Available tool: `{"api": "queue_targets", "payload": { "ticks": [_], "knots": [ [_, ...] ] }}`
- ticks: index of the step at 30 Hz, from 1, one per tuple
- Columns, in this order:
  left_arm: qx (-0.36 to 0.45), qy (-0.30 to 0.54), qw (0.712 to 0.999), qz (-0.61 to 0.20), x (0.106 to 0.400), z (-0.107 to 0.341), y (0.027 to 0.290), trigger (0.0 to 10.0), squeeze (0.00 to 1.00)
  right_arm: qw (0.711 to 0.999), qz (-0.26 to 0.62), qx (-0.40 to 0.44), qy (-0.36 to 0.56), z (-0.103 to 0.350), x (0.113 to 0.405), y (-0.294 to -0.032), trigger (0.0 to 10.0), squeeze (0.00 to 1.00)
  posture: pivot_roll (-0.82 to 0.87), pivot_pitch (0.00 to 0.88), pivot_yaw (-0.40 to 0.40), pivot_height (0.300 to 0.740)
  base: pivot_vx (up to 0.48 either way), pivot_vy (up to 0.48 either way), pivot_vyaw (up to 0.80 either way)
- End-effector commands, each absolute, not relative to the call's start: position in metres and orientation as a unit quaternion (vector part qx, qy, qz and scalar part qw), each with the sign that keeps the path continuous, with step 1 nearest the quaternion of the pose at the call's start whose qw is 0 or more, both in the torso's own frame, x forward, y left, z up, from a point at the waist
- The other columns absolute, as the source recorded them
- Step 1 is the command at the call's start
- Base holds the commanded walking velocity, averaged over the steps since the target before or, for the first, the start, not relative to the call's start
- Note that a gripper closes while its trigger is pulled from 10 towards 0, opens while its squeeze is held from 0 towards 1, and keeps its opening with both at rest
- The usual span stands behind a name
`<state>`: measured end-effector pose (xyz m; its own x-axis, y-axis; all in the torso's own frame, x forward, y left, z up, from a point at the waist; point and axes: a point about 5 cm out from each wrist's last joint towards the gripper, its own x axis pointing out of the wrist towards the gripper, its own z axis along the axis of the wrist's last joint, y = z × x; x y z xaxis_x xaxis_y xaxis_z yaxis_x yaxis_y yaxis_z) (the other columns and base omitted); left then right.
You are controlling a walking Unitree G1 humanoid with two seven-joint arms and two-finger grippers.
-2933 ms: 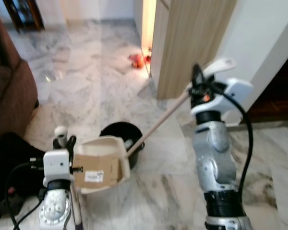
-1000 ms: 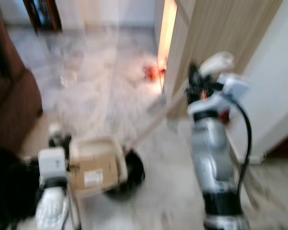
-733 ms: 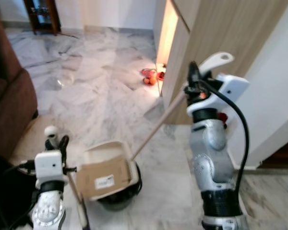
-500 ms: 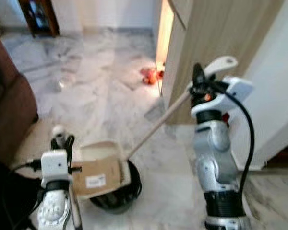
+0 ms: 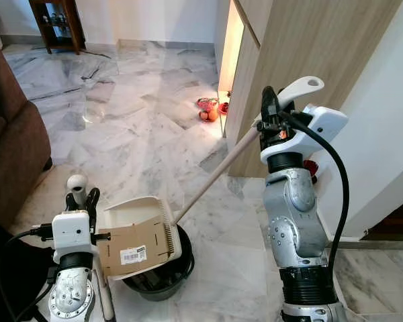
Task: Sweep floor
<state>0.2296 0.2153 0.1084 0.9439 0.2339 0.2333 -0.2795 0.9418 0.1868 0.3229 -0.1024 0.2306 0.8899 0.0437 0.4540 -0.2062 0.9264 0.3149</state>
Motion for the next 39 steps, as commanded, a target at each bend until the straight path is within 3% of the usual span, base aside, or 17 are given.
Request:
{"api": "queue_targets", "payload": {
  "ticks": [1, 5, 13, 39],
  "knots": [
    [0.118, -0.125, 0.976, 0.135, 0.227, 0.116, 0.217, 10.0, 0.0, 0.942, 0.068, 0.183, -0.272, 0.251, 0.318, -0.104, 10.0, 0.0, 0.06, 0.072, -0.051, 0.74, 0.0, 0.0, 0.0],
    [0.131, -0.109, 0.976, 0.137, 0.218, 0.109, 0.222, 10.0, 0.0, 0.939, 0.071, 0.174, -0.287, 0.255, 0.317, -0.102, 10.0, 0.0, 0.07, 0.074, -0.051, 0.74, 0.0, 0.0, 0.0],
    [0.176, -0.129, 0.95, 0.224, 0.196, 0.126, 0.252, 10.0, 0.0, 0.935, 0.072, 0.162, -0.306, 0.259, 0.315, -0.1, 10.0, 0.0, 0.09, 0.085, -0.06, 0.74, 0.0, 0.0, 0.0],
    [0.157, -0.131, 0.956, 0.21, 0.205, 0.125, 0.237, 10.0, 0.0, 0.888, 0.17, 0.063, -0.423, 0.281, 0.283, -0.052, 10.0, 0.0, 0.09, 0.096, -0.057, 0.74, 0.0, 0.0, 0.0]
  ]
}}
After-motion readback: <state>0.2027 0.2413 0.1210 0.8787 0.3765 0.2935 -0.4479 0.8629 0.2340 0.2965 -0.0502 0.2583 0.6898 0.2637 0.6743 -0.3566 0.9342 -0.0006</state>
